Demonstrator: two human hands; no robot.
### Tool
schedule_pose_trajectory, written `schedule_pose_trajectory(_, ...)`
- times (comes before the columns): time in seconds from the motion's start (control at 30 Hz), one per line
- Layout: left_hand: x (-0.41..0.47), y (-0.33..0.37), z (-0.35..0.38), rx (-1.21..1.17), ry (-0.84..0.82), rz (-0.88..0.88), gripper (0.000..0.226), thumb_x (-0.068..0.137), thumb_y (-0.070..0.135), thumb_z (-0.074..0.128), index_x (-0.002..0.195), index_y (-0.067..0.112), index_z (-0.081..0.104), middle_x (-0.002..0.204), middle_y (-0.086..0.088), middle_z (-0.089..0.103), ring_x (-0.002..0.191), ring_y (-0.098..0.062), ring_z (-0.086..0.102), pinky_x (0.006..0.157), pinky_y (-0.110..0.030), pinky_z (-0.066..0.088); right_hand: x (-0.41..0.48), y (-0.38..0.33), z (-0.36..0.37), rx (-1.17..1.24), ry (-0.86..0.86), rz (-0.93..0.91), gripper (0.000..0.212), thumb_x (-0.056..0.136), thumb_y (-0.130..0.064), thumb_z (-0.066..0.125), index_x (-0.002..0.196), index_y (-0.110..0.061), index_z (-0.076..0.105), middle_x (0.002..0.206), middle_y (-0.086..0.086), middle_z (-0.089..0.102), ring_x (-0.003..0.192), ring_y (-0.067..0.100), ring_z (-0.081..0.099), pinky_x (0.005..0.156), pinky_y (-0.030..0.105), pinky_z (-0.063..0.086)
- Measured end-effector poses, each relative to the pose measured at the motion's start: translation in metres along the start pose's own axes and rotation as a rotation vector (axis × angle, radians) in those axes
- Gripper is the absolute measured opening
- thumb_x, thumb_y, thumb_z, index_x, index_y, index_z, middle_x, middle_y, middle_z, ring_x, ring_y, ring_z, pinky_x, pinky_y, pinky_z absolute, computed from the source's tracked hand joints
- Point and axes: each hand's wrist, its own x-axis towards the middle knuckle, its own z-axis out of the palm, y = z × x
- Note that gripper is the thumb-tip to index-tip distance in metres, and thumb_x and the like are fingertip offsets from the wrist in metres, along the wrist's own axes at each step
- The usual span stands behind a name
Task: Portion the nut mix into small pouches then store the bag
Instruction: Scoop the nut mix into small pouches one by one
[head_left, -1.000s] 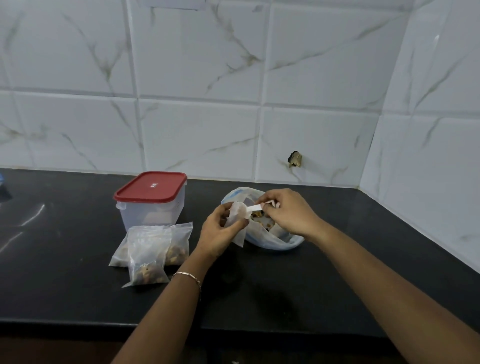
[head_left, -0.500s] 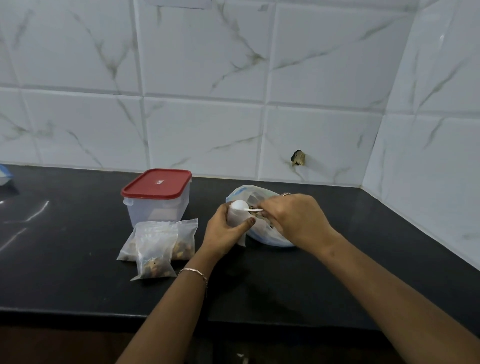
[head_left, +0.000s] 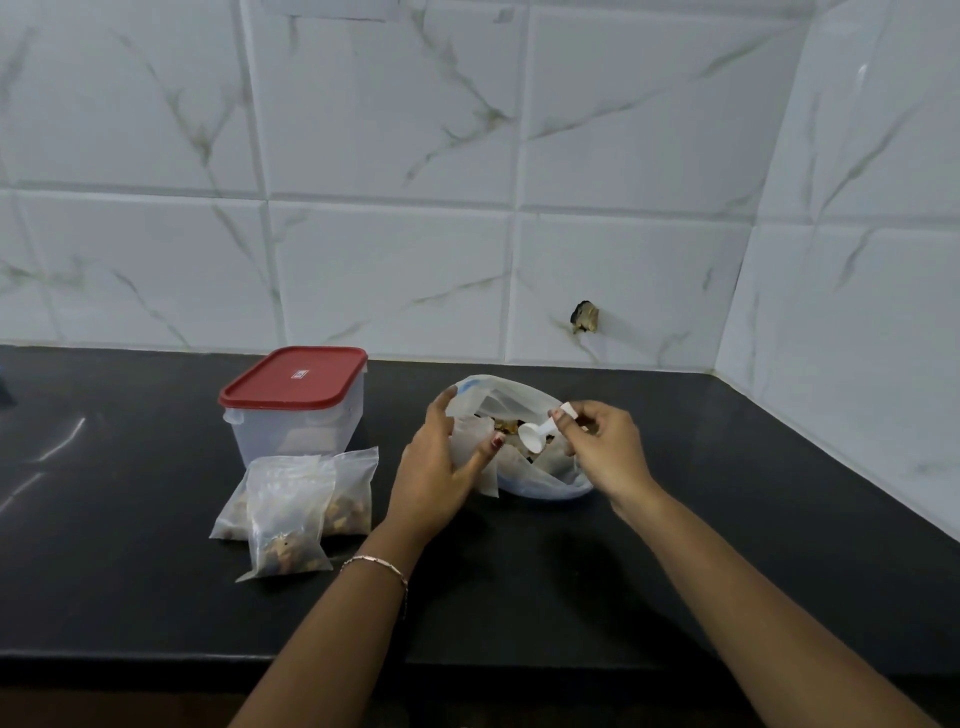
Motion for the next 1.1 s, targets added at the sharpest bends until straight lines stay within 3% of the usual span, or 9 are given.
schedule_pose_trajectory(0.13,0.003,-0.005,0.005,0.130,-0.070,-0.019,0.093,0.073,0.057,0.073,0.147,0.034,0.021,0.137,0.001,0.052,0.126,-0.018,0.049,0.107,-0.047,0.041,0.000,0.010,0.009,-0.266,0.042,-0.202,0.016,0.094,-0.027,0.060,0.096,-0.017,0.071,0.082,-0.004,0.069,0.075,0.012,0.063,0.066,0.026,0.048)
schedule_pose_trajectory(0.3,0.002,-0.011,0.000,0.138,-0.090,-0.120,0.062,0.076,0.035,0.077,0.131,0.027,0.052,0.122,0.002,0.062,0.107,-0.010,0.058,0.095,-0.034,0.051,-0.005,0.013,0.019,-0.606,0.042,-0.356,0.019,0.100,-0.029,0.047,0.102,-0.016,0.061,0.090,-0.002,0.064,0.080,0.014,0.061,0.068,0.031,0.051)
schedule_pose_trajectory(0.4,-0.003,-0.011,-0.003,0.096,-0.107,-0.188,0.045,0.078,0.025,0.078,0.119,0.018,0.062,0.117,0.007,0.061,0.102,-0.005,0.055,0.082,-0.018,0.046,-0.003,0.013,0.021,-0.577,0.068,-0.337,0.020,0.100,-0.028,0.045,0.100,-0.014,0.059,0.087,-0.001,0.063,0.076,0.013,0.060,0.065,0.028,0.047)
schedule_pose_trajectory(0.53,-0.008,-0.009,-0.005,0.100,-0.123,-0.220,0.043,0.079,0.027,0.078,0.118,0.017,0.064,0.139,0.005,0.042,0.127,-0.013,0.044,0.103,-0.029,0.041,0.002,0.013,0.024,-0.328,0.047,-0.206,0.019,0.099,-0.026,0.047,0.093,-0.014,0.061,0.081,-0.001,0.070,0.075,0.015,0.065,0.066,0.033,0.052)
schedule_pose_trajectory(0.67,-0.013,-0.008,-0.006,0.104,-0.142,-0.197,0.037,0.080,0.028,0.076,0.115,0.020,0.067,0.145,0.009,0.043,0.126,-0.009,0.047,0.100,-0.025,0.040,0.007,0.012,0.027,-0.101,-0.012,-0.107,0.017,0.098,-0.024,0.051,0.091,-0.016,0.063,0.074,-0.007,0.071,0.072,0.012,0.068,0.074,0.039,0.057)
schedule_pose_trajectory(0.77,-0.016,-0.005,-0.006,0.130,-0.153,-0.092,0.025,0.079,0.029,0.075,0.104,0.025,0.071,0.144,0.018,0.043,0.117,0.001,0.050,0.095,-0.020,0.043,0.014,0.008,0.028,-0.230,-0.106,-0.223,0.014,0.096,-0.020,0.055,0.099,-0.020,0.068,0.087,-0.006,0.072,0.078,0.013,0.068,0.076,0.040,0.057)
schedule_pose_trajectory(0.9,-0.017,-0.002,-0.006,0.242,-0.189,-0.080,0.026,0.072,0.052,0.060,0.089,0.035,0.069,0.111,0.028,0.062,0.096,0.002,0.060,0.091,-0.040,0.051,0.027,-0.006,0.034,-0.556,-0.314,-0.425,0.025,0.095,-0.016,0.054,0.114,-0.025,0.068,0.104,0.000,0.071,0.096,0.019,0.065,0.084,0.035,0.052)
schedule_pose_trajectory(1.0,-0.016,-0.003,-0.007,0.392,-0.162,-0.115,0.044,0.069,0.062,0.044,0.082,0.028,0.067,0.086,0.016,0.063,0.082,-0.003,0.059,0.084,-0.043,0.051,0.035,-0.015,0.042,-0.740,-0.414,-0.518,0.030,0.096,-0.016,0.050,0.120,-0.026,0.066,0.114,-0.001,0.068,0.102,0.018,0.062,0.084,0.029,0.045)
schedule_pose_trajectory(1.1,-0.014,-0.002,-0.009,0.455,-0.164,-0.152,0.035,0.077,0.057,0.049,0.074,0.025,0.063,0.080,0.011,0.060,0.078,-0.004,0.057,0.084,-0.042,0.050,0.042,-0.019,0.046,-0.733,-0.456,-0.493,0.030,0.097,-0.015,0.049,0.119,-0.027,0.066,0.118,-0.004,0.067,0.104,0.015,0.061,0.087,0.029,0.046)
